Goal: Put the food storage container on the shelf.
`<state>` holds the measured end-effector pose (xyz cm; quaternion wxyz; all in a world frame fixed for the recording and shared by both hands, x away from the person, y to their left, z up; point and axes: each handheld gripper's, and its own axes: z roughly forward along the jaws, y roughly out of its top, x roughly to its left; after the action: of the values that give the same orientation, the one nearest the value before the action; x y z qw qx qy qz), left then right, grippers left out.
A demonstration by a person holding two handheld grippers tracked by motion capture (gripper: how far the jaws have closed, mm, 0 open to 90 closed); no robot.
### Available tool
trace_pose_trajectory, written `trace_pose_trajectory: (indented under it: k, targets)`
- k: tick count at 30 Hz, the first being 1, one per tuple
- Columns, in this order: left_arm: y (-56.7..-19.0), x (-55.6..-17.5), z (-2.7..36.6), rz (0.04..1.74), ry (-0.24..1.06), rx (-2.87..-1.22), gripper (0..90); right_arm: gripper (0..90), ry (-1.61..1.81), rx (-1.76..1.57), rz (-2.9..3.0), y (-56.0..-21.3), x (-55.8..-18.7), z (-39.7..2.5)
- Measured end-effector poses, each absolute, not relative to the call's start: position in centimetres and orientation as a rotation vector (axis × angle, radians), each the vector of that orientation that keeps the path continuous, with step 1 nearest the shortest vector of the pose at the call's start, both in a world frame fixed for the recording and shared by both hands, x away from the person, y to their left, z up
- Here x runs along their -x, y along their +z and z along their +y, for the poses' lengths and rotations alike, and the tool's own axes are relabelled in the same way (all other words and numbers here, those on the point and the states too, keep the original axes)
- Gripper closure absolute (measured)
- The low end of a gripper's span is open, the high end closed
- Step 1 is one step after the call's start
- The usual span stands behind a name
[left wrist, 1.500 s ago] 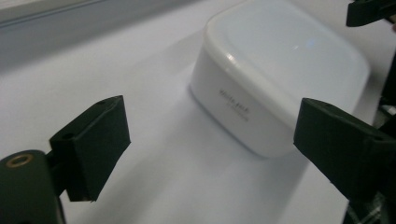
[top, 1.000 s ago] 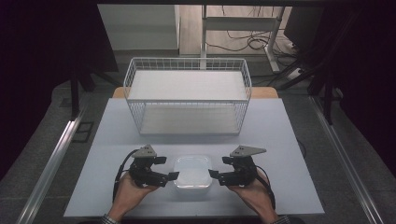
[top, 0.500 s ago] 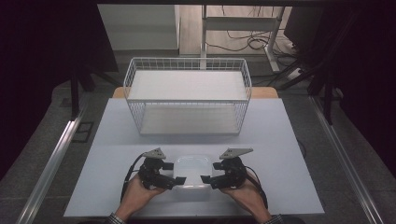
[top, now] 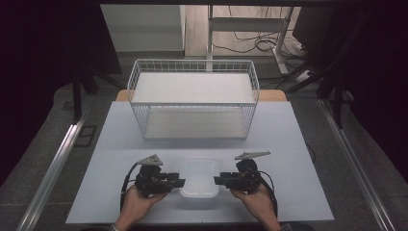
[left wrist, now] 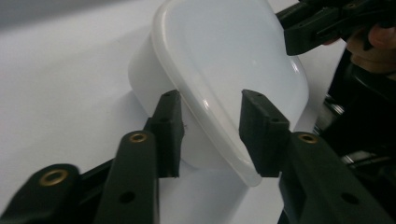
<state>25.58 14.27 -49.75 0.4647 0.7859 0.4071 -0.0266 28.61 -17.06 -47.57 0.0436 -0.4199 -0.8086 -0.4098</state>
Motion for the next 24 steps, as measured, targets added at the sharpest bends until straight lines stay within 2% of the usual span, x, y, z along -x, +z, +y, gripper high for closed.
trace_pose_trajectory:
  k: [6, 7, 8, 16, 24]
  targets:
    - [-49.4, -24.7, 14.1, 1.076, -0.024, -1.866, 69.4, 72.7, -1.305, 1.360, -2.443, -47.2, -28.1, -17.2]
    - [-49.3, -24.6, 14.1, 1.083, -0.006, -1.855, 74.5, 77.1, -1.328, 1.381, -2.437, -47.0, -27.9, -17.3]
    - [-49.3, -24.6, 14.1, 1.083, -0.006, -1.855, 77.6, 77.1, -1.328, 1.381, -2.437, -47.0, -27.9, -17.3]
    - [-49.4, -25.0, 14.3, 1.101, -0.002, -1.843, 79.0, 78.5, -1.384, 1.370, -2.518, -46.7, -27.4, -16.8]
    - [-47.7, -25.2, 14.9, 1.068, 0.040, -1.834, 79.4, 78.8, -1.462, 1.318, -2.512, -45.7, -27.7, -16.8]
